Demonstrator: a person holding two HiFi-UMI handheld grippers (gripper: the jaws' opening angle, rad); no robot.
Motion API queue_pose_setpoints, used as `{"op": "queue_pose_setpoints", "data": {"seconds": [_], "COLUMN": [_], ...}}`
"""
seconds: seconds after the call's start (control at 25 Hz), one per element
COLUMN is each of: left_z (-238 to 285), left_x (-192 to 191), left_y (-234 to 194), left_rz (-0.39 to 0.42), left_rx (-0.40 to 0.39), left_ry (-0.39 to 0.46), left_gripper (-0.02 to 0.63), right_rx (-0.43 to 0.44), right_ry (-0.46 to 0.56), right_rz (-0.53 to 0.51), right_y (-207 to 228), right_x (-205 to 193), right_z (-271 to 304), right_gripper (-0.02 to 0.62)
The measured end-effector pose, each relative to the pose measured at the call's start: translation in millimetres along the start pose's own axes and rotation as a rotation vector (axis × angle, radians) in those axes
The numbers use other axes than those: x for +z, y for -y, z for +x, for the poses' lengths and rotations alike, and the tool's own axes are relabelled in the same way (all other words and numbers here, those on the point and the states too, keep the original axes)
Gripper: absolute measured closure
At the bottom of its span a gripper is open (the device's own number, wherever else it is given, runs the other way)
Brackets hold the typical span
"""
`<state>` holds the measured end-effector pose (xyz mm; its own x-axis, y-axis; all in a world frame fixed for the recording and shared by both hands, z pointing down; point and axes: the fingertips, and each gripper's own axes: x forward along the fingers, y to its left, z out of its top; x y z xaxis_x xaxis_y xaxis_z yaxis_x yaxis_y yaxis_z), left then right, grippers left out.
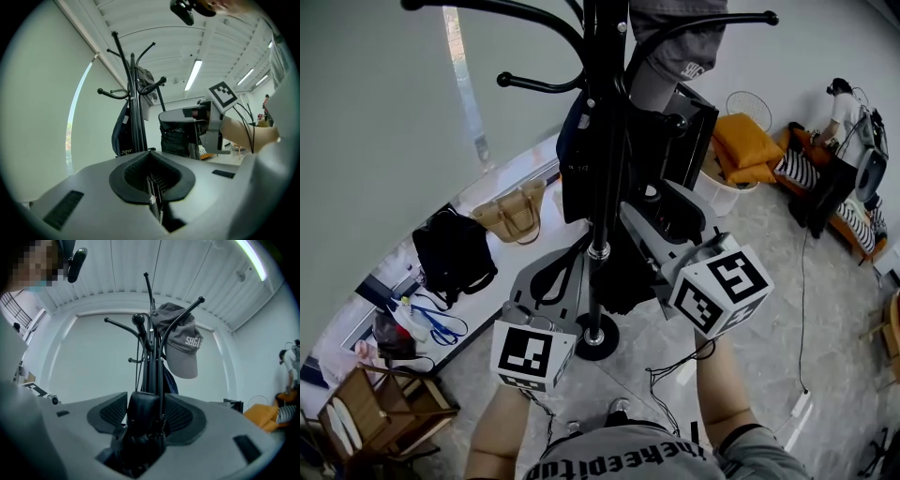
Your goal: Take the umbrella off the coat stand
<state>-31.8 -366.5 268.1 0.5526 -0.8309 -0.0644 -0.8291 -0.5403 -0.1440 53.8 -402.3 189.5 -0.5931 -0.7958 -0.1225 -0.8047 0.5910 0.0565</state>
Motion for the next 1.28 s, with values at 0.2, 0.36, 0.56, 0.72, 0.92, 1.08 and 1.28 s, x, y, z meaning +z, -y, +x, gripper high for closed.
{"op": "queue_pose_setpoints", "data": {"seconds": [0.2, 0.36, 0.56, 0.72, 0.92, 1.08, 1.28], "left_z": [3, 5, 7, 6, 8, 10, 10], "left_x": [-2, -3, -5, -4, -4, -3, -1], "left_y": [-2, -3, -6, -7, -8, -7, -5], "left_rz": [0.005, 0.001, 0.001, -0.003, -0.001, -0.003, -0.008], "left_rx": [0.01, 0.015, 0.021, 0.023, 0.017, 0.01, -0.005], "left_ry": [-0.005, -0.007, -0.014, -0.014, -0.008, -0.008, -0.002], "left_gripper": [0.591, 0.591, 0.591, 0.591, 0.591, 0.591, 0.591], "right_rx": [0.015, 0.019, 0.027, 0.012, -0.012, -0.025, -0.036], "right_ry": [-0.008, -0.004, -0.011, 0.0, 0.063, 0.082, 0.099], "right_rz": [0.012, 0.02, 0.028, 0.046, 0.031, 0.01, -0.002], "right_y": [2, 3, 2, 2, 1, 1, 0], "right_x": [-7, -8, -8, -2, 15, 25, 35], "right_z": [8, 12, 17, 14, 8, 4, -2], "right_gripper": [0.35, 0.35, 0.37, 0.379, 0.382, 0.383, 0.383]}}
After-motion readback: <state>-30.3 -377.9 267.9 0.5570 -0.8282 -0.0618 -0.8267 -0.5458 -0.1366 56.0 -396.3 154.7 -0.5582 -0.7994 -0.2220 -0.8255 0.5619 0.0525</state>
